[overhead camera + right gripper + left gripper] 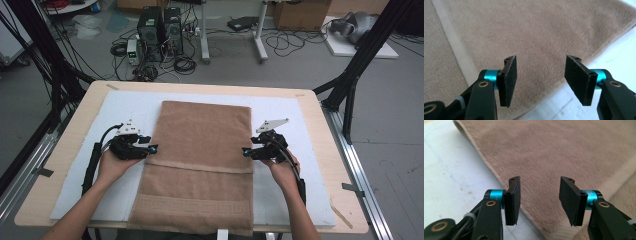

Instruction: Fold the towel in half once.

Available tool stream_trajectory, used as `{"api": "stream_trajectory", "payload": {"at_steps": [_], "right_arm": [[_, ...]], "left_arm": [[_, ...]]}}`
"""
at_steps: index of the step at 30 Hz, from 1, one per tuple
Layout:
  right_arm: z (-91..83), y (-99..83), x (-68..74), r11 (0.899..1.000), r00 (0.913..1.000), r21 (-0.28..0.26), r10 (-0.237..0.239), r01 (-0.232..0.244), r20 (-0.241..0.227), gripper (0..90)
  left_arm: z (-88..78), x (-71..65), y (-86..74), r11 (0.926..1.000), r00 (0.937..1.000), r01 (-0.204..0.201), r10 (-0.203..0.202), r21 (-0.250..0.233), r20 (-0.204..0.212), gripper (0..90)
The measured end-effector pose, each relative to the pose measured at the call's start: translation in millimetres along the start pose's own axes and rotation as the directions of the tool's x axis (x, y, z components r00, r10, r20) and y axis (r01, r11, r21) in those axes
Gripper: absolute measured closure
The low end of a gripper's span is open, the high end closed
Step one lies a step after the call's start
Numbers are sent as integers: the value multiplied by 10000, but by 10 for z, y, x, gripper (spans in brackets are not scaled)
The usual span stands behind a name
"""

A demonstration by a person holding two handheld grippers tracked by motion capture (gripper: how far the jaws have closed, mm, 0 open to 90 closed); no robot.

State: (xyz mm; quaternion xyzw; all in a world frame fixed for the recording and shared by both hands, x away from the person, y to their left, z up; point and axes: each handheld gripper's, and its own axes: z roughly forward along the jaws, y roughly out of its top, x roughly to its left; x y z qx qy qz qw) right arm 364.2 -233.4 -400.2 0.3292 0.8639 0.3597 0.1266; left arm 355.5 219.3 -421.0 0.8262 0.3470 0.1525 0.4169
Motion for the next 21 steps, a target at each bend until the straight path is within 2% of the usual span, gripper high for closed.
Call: {"api": "stream_trajectory", "payload": {"at_steps": [2, 4, 5, 9, 12, 15, 17, 21], "right_arm": [[8, -38, 29, 10000, 10000, 4, -26, 26, -57, 428], [13, -75, 62, 10000, 9999, -47, -28, 27, -148, 428], [20, -91, 79, 10000, 9998, -23, -36, 35, -210, 428], [70, -145, 145, 9999, 9991, 79, -134, 137, -402, 440], [140, -168, 194, 9987, 9983, 422, -269, 291, -508, 443], [231, -175, 242, 9920, 9969, 1068, -620, 670, -494, 460], [257, -173, 258, 9903, 9966, 1175, -688, 737, -450, 502], [258, -172, 228, 9919, 9963, 1113, -538, 611, -672, 608]], "left_arm": [[-2, -34, -11, 9996, 9999, -163, 163, 216, 25, 519], [-17, -72, -37, 9997, 9996, -260, 260, -15, 61, 540], [-16, -83, -50, 9996, 9995, -292, 291, 29, 109, 560], [28, -93, -131, 9995, 9995, -219, 214, 248, 220, 589], [81, -95, -172, 9973, 9992, -299, 279, 671, 301, 593], [102, -93, -204, 9986, 9995, -196, 183, 501, 276, 599], [106, -93, -228, 9994, 9998, -7, 1, 334, 188, 614], [107, -118, -223, 9991, 9997, -247, 248, 355, -37, 719]]}}
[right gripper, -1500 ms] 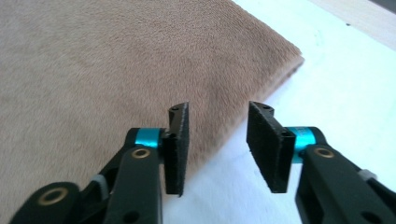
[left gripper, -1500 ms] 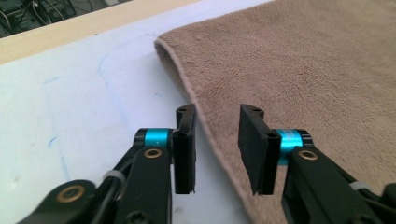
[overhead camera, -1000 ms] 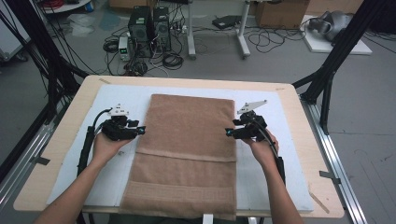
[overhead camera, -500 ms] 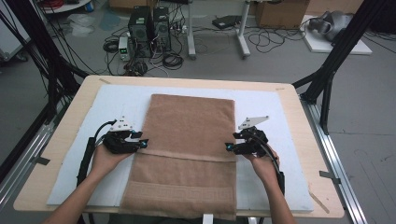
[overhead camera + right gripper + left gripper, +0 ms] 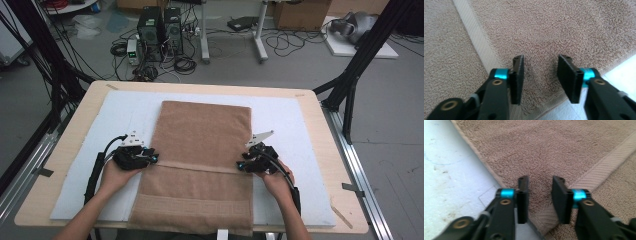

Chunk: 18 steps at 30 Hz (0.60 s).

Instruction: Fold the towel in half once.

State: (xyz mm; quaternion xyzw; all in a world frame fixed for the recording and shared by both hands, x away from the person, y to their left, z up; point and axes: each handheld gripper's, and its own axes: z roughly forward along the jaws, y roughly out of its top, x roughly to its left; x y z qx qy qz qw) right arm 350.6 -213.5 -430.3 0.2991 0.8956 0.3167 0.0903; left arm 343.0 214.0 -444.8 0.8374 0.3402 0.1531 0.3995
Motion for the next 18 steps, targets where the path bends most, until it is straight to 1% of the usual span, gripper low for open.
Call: {"api": "stream_trajectory", "payload": {"at_steps": [2, 4, 6, 7, 8, 10, 11, 13, 16, 18], "right_arm": [[2, -2, -27, 10000, 9999, -43, 65, -66, -112, 647], [1, -1, -40, 9999, 9998, -85, 135, -137, -154, 716], [5, 8, -54, 9999, 9996, -86, 99, -101, -258, 762], [-1, 15, -59, 9998, 9990, -108, 132, -136, -425, 810], [-11, 16, -76, 9998, 9984, -199, 86, -97, -563, 824], [-17, 4, -114, 9987, 9958, -315, 381, -408, -831, 828], [-26, -3, -126, 9982, 9948, -342, 453, -486, -908, 834], [-54, -2, -131, 9975, 9944, -509, 431, -482, -961, 837], [-118, 26, -106, 9975, 9960, -658, 197, -255, -867, 839], [-177, 47, -95, 9969, 9965, -762, 125, -188, -826, 839]], "left_arm": [[3, 0, 2, 10000, 10000, 15, -15, -13, 39, 758], [4, 17, 2, 9999, 9998, 134, -133, -45, 179, 803], [1, 21, 8, 9999, 9997, 126, -125, -31, 203, 829], [-4, 20, 13, 10000, 9997, 53, -53, -16, 224, 840], [-13, 16, 18, 10000, 9998, 47, -46, -42, 208, 849], [-51, 34, 27, 9997, 9993, 179, -174, -156, 340, 858], [-76, 42, 33, 9993, 9990, 236, -225, -280, 391, 859], [-136, 47, 56, 9984, 9987, 283, -261, -483, 447, 860], [-221, 11, 101, 9978, 9990, 162, -135, -644, 422, 862], [-287, -16, 117, 9965, 9984, 198, -155, -810, 535, 863]]}}
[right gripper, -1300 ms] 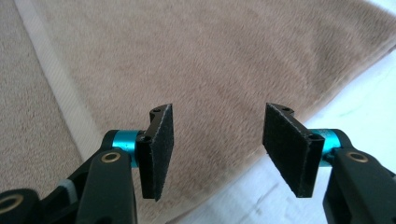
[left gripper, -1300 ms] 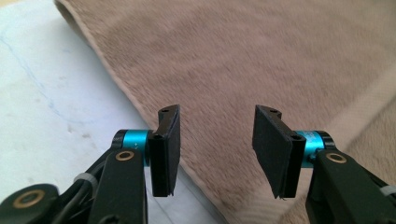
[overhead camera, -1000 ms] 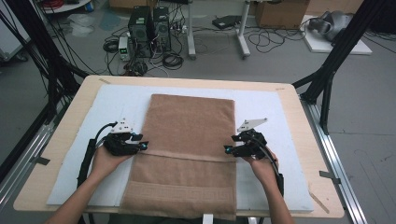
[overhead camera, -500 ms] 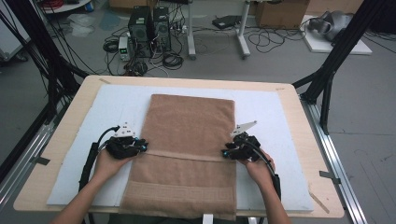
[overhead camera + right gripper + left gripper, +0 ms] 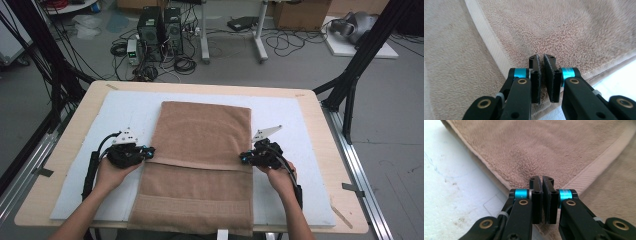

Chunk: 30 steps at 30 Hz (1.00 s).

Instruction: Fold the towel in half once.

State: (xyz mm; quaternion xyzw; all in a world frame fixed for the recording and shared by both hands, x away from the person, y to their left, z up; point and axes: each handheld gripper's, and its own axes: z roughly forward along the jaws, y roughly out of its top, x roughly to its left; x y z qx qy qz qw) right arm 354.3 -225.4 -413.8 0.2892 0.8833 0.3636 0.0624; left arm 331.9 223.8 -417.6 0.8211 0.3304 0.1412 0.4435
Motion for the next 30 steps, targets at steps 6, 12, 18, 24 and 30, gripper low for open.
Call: {"api": "stream_trajectory", "payload": {"at_steps": [6, 12, 18, 24, 30], "right_arm": [[-173, 35, 117, 9988, 9977, -271, -421, 408, -523, 836], [-473, 35, 460, 9907, 9848, -428, -1333, 1293, -1111, 839], [-678, 25, 692, 9786, 9617, -634, -2040, 1956, -1828, 622], [-361, 21, 361, 9940, 9918, -361, -1055, 1031, -720, 477], [-99, 5, -19, 9997, 9988, -241, 100, -88, 487, 427]], "left_arm": [[-271, -95, 5, 9998, 9993, -209, 211, -62, 322, 862], [-630, -385, -88, 9981, 9930, -573, 591, -205, 1024, 862], [-765, -524, -123, 9955, 9878, -920, 942, -239, 1242, 613], [-430, -354, -72, 9953, 9952, -966, 967, -61, 146, 526], [-65, -80, -57, 9996, 9982, -254, 259, 104, -543, 520]]}}
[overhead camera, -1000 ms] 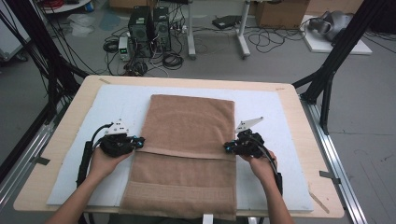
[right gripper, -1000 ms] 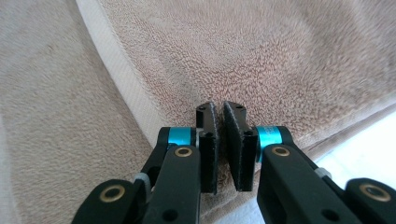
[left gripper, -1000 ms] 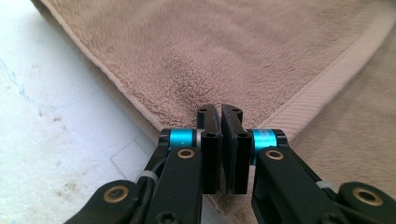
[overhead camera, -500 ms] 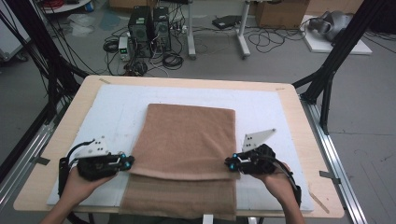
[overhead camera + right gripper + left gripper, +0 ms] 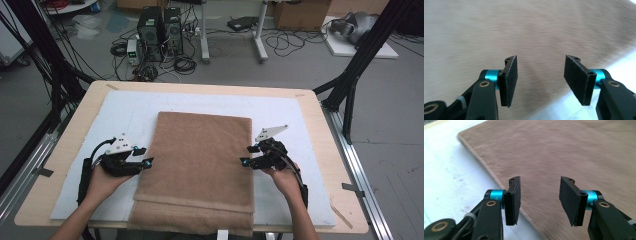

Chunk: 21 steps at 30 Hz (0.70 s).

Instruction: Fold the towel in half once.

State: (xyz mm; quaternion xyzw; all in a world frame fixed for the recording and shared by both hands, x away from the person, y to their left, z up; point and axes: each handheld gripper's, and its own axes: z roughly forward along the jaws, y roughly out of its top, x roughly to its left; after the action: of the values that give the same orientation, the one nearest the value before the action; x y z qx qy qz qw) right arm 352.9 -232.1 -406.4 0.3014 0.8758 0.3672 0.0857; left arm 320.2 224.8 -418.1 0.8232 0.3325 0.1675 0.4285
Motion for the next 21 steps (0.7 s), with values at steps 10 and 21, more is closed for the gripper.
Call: {"api": "stream_trajectory", "payload": {"at_steps": [10, 21], "right_arm": [[309, -62, -222, 9921, 9948, 934, 780, -839, 650, 388], [345, 11, -237, 9967, 9997, 769, 258, -255, -29, 790]], "left_arm": [[322, 212, -118, 9898, 9931, 1159, -1142, 823, -249, 519], [370, 219, -67, 9922, 9933, 1121, -1104, 546, -333, 816]]}}
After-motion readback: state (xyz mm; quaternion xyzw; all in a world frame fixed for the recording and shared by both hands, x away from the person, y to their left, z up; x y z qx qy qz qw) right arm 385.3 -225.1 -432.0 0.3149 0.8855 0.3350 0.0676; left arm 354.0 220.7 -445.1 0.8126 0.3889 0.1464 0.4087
